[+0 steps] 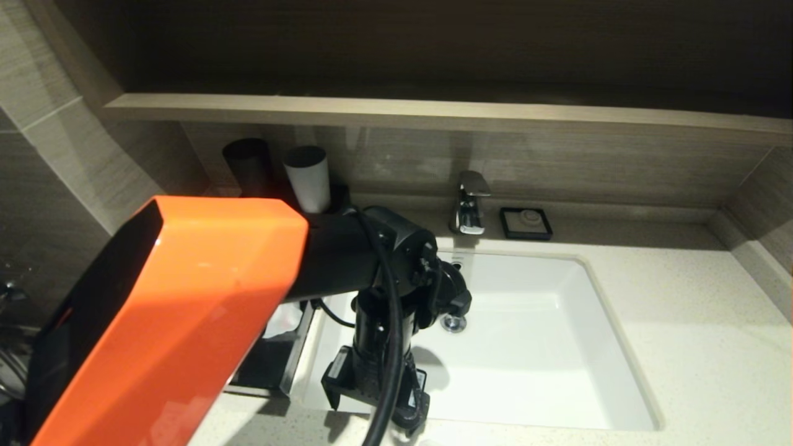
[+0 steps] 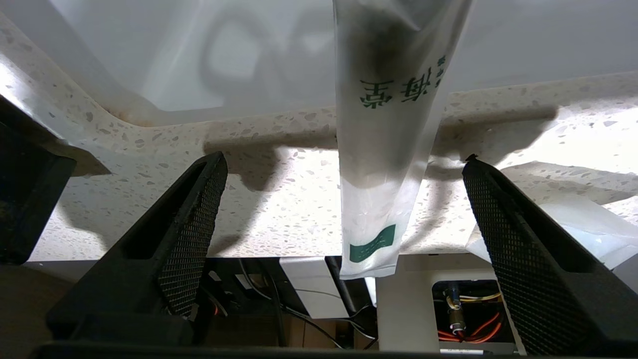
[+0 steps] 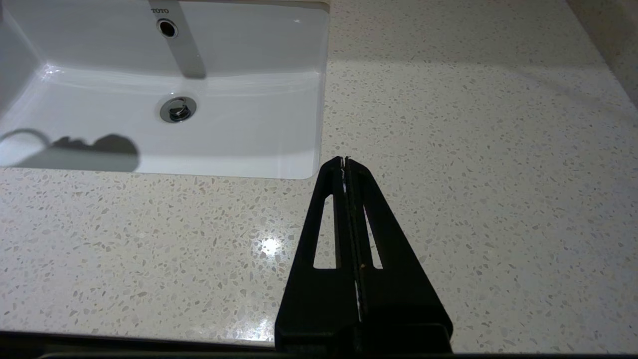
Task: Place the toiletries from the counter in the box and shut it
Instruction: Pick up the bathroom toiletry
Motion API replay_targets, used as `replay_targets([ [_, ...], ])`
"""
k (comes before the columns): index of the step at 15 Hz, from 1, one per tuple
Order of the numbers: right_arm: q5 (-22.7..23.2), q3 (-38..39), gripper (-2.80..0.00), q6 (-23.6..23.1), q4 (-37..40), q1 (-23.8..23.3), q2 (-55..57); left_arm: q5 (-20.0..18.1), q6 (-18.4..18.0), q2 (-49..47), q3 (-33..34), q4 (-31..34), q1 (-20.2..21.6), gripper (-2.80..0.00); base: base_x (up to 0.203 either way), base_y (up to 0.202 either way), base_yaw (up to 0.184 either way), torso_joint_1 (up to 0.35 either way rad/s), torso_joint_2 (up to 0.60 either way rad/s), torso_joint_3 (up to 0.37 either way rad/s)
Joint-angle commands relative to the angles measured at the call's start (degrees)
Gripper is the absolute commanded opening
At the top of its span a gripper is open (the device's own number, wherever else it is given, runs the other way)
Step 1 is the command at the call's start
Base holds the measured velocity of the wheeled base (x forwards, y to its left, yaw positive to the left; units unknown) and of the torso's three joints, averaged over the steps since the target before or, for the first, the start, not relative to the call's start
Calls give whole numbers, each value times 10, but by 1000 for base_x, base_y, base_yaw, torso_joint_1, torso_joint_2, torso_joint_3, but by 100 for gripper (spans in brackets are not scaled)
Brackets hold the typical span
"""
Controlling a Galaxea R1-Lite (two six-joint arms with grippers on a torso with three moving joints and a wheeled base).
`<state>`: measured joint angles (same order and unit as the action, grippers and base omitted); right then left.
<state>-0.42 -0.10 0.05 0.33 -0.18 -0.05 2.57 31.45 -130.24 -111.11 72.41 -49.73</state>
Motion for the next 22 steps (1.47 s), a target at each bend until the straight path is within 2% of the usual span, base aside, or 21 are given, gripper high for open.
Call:
replay_targets([
  [1, 0, 0, -280, 0, 0, 0, 0, 1, 3, -1, 0, 4, 0, 0, 0, 0, 0, 0, 0, 0],
  [9, 0, 0, -280, 0, 0, 0, 0, -2, 3, -2, 0, 4, 0, 0, 0, 0, 0, 0, 0, 0],
  [12, 0, 0, -280, 0, 0, 0, 0, -17, 2, -1, 0, 3, 0, 0, 0, 0, 0, 0, 0, 0],
  [19, 0, 0, -280, 0, 0, 0, 0, -14, 2, -2, 0, 4, 0, 0, 0, 0, 0, 0, 0, 0],
  [20, 0, 0, -280, 0, 0, 0, 0, -13, 2, -3, 1, 4, 0, -280, 0, 0, 0, 0, 0, 0],
  [22, 0, 0, -280, 0, 0, 0, 0, -13, 2, -6, 1, 4, 0, -280, 0, 0, 0, 0, 0, 0],
])
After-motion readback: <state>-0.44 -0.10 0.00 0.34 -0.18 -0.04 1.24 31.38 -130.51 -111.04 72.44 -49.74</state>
